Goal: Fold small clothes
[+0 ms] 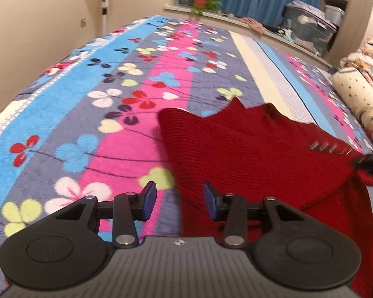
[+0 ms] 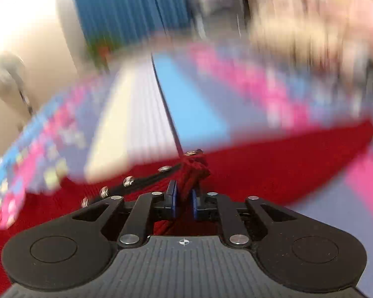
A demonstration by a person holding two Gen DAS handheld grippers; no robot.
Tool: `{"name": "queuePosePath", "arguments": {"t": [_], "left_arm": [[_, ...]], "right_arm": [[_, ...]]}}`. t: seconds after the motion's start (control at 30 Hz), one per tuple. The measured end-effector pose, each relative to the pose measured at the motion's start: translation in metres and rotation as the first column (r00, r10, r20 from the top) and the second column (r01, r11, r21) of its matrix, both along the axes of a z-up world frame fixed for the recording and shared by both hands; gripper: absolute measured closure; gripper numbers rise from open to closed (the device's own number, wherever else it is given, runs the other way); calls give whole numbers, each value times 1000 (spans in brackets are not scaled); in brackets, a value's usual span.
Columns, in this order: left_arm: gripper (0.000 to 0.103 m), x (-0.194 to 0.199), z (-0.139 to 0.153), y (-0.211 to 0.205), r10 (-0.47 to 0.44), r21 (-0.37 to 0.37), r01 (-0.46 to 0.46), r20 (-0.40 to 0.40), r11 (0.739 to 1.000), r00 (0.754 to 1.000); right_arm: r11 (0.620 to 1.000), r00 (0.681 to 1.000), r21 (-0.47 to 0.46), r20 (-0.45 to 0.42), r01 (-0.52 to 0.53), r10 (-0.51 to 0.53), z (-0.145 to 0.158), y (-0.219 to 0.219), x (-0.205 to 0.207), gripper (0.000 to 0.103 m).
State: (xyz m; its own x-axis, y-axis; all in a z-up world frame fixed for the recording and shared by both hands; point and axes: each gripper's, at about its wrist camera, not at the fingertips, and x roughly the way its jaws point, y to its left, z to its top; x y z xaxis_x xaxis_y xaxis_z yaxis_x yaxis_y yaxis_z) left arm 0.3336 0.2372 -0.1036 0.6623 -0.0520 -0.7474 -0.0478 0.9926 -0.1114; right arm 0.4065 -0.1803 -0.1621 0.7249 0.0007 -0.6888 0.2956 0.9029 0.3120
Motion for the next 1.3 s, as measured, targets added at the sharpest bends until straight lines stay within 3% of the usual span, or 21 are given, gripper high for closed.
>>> {"name": "queuePosePath", "arguments": {"t": [0.03,0.23,0.37,0.5,0.57,0.67,0.77,0.87,1.0,1.1,1.13,1.2,1.3], "left_arm": [[56,2,-3,-3,-11,3,11,-8,1000,1000],[55,12,-34,-12,-20,94,32,-124,995,992],[54,9,-35,-12,-24,119,39,-123,992,992],[54,8,-37,-14,-37,148,54,-118,987,992],[52,8,-36,-15,-37,154,55,-117,987,992],[48,8,-36,-15,-31,162,50,-118,986,993],[46,11,-38,-15,-24,163,44,-122,986,992],[44,12,-38,-15,-24,167,44,-124,985,992],[42,13,-40,-13,-25,167,46,-123,985,992],[41,13,-41,-13,-25,168,46,-124,985,992],[41,14,-41,-14,-27,172,49,-123,984,992],[41,14,-41,-14,-32,176,53,-123,983,992],[41,14,-40,-13,-31,172,52,-123,984,992]], "right_arm": [[1000,999,18,-47,1,0,-9,-7,1,86],[994,997,-86,27,-70,72,-9,-11,-21,81],[989,992,-127,89,-76,88,7,-34,-37,62],[990,994,-138,102,-21,35,9,-94,-46,50],[994,996,-96,78,43,-35,2,-131,-45,43],[989,991,66,18,129,-130,-17,-189,-40,43],[934,970,273,10,232,-244,-35,-241,-41,41],[866,938,388,9,316,-346,-50,-276,-41,41],[836,915,405,-1,370,-404,-63,-304,-29,41],[845,906,357,-9,397,-422,-63,-310,-15,49],[848,902,336,-17,411,-431,-64,-311,-12,57],[852,888,265,-43,452,-458,-62,-307,-5,83],[898,899,66,9,436,-437,-43,-286,7,90]]}}
